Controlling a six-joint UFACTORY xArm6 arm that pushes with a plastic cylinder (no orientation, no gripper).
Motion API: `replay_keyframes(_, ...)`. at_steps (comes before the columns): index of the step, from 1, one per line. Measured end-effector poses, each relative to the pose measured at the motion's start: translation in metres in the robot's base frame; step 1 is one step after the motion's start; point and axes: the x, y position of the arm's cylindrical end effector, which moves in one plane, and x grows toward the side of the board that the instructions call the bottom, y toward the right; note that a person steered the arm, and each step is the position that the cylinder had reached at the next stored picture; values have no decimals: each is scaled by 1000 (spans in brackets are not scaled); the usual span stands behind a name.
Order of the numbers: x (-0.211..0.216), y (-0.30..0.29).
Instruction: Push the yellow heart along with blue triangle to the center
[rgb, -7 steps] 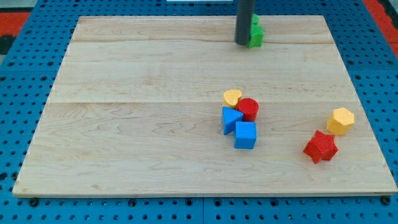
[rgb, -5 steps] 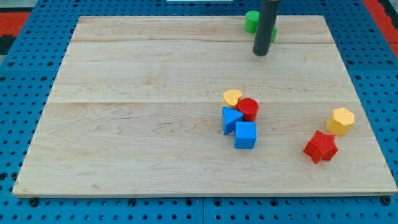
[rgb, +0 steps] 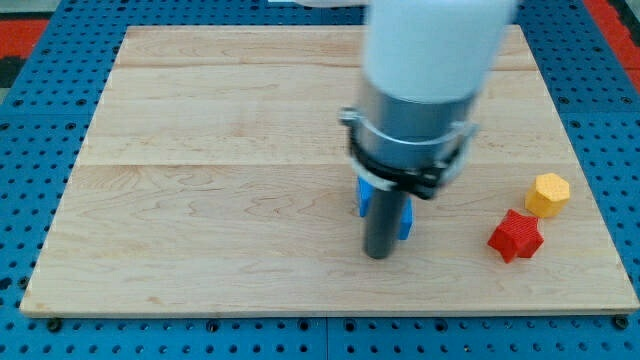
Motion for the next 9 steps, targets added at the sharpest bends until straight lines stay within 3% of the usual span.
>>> replay_keyframes(1, -41, -19)
replay_keyframes(2, -51, -18)
replay_keyframes(4, -13, 4)
replay_keyframes(5, -30, 40)
replay_keyframes(7, -114, 24)
replay_keyframes(9, -110, -2)
